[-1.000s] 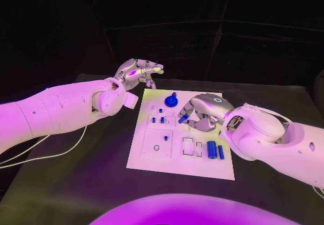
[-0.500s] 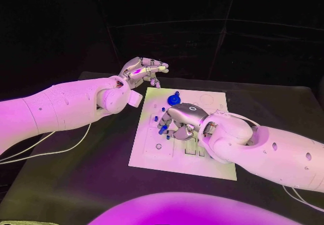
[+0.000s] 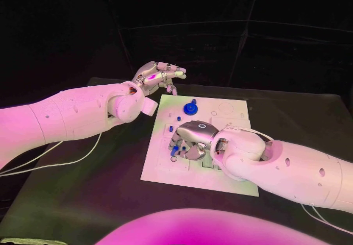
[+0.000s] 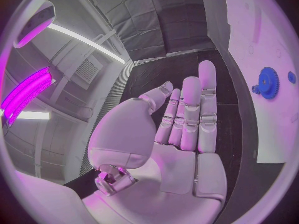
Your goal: Assemble the parts on the task board
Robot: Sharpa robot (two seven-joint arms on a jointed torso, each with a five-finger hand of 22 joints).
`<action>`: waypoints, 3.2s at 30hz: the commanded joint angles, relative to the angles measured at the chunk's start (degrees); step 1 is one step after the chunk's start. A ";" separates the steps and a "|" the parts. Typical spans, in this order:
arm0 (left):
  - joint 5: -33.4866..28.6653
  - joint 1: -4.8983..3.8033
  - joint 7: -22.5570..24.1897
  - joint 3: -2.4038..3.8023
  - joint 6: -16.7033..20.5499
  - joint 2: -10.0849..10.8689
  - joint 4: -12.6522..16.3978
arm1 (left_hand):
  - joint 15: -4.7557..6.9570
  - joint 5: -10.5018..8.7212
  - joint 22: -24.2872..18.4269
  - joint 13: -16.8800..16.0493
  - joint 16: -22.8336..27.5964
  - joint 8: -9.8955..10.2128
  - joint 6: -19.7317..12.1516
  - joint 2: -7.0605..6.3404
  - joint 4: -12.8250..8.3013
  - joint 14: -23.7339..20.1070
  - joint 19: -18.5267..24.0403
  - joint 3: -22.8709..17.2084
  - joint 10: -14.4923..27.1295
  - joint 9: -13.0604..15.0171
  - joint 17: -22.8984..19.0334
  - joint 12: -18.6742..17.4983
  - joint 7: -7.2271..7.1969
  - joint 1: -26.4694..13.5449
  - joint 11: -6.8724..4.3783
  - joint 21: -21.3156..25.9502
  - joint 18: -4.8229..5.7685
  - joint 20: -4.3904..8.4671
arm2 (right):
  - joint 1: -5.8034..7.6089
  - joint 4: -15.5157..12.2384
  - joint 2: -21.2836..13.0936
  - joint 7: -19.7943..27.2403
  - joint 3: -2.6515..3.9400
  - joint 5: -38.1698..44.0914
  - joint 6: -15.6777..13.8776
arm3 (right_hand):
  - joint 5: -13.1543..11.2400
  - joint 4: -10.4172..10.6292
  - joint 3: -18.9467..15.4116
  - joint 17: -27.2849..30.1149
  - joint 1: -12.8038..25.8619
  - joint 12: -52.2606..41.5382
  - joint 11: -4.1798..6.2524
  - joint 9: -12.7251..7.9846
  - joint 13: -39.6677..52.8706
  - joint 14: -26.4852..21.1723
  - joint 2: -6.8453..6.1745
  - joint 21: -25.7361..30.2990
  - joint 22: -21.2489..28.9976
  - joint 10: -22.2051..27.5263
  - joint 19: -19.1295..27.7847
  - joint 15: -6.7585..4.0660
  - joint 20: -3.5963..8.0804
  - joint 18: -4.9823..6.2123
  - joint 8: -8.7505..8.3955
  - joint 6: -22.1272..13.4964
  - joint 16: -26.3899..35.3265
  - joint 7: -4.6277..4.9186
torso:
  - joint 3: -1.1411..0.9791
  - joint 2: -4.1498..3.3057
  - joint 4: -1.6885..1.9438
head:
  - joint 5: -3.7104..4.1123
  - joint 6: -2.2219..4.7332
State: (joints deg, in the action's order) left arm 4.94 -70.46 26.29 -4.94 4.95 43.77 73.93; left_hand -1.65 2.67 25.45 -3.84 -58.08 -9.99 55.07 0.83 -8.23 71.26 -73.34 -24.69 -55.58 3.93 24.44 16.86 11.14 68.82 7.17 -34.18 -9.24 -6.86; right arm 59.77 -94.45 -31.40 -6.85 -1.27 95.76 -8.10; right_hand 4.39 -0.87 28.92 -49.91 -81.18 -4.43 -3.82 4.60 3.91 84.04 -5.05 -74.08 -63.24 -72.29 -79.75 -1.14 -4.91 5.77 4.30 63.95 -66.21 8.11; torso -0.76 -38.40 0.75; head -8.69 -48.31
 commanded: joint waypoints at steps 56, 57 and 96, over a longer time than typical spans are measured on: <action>-0.24 -0.14 -0.22 0.05 -0.85 -0.05 -0.06 | 0.02 0.13 -0.10 -0.09 0.15 -0.37 -0.41 0.10 -0.22 -0.47 0.24 0.28 0.31 0.07 -0.12 0.37 0.14 0.00 -0.04 0.40 -1.16 -0.12 | -0.99 1.77 2.26 -0.44 -1.97 5.84 2.29 | 1.18 0.77 -4.50 1.70 5.20 0.04 -1.80 -0.89 -0.10 -0.66 -3.34 1.49 2.12 7.73 1.43 1.50 -1.41 0.02 -0.81 -8.68 0.68 1.30 | 0.05 0.02 0.02 | -0.30 -0.67; -0.24 -0.14 -0.23 0.05 -0.86 -0.05 -0.06 | 0.02 0.13 -0.14 -0.09 0.13 -0.43 -0.44 0.09 -0.27 -0.48 0.21 0.35 0.35 0.08 -0.16 0.44 0.16 0.06 -0.03 0.44 -1.16 -0.12 | -0.99 1.76 2.25 -0.46 -1.98 5.80 2.05 | 1.18 0.76 -4.60 1.76 5.19 0.00 -1.78 -0.89 -0.10 -0.68 -3.33 1.49 2.12 7.73 1.42 1.49 -1.41 0.02 -0.82 -8.86 0.72 1.28 | 0.05 0.01 0.00 | -0.30 -0.67; -0.23 -0.11 -0.43 -0.01 -1.07 0.38 0.05 | 0.01 0.13 -0.18 -0.09 0.11 -0.47 -0.50 0.03 -0.31 -0.50 0.19 0.45 0.41 0.08 -0.21 0.50 0.18 0.07 -0.01 0.48 -1.16 -0.12 | 2.79 -11.18 -26.69 -9.16 -1.64 -22.02 -9.82 | 9.41 12.77 -28.92 -16.74 11.87 -59.51 3.10 3.35 51.03 2.69 -0.38 -7.86 -12.34 -5.34 -4.58 -2.35 2.36 -2.67 10.58 -5.16 -11.84 -2.94 | 0.37 0.72 -1.36 | 6.68 1.88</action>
State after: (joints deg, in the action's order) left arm 4.94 -70.45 25.64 -4.99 4.45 44.17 73.87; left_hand -1.65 2.67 25.36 -3.86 -58.08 -10.24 54.87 0.83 -8.39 71.25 -73.34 -24.53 -55.59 3.93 24.29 17.09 11.35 68.82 7.17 -33.95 -9.24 -6.86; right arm 62.49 -105.16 -57.82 -11.29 -2.92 76.31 -20.09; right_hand 13.55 11.20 0.91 -65.12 -69.15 -60.93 -0.68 7.62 51.35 84.04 -6.06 -81.24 -74.24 -77.24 -83.77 -3.02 -2.73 3.97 14.29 58.47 -77.05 5.40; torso -0.42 -37.74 -0.36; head -2.31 -46.45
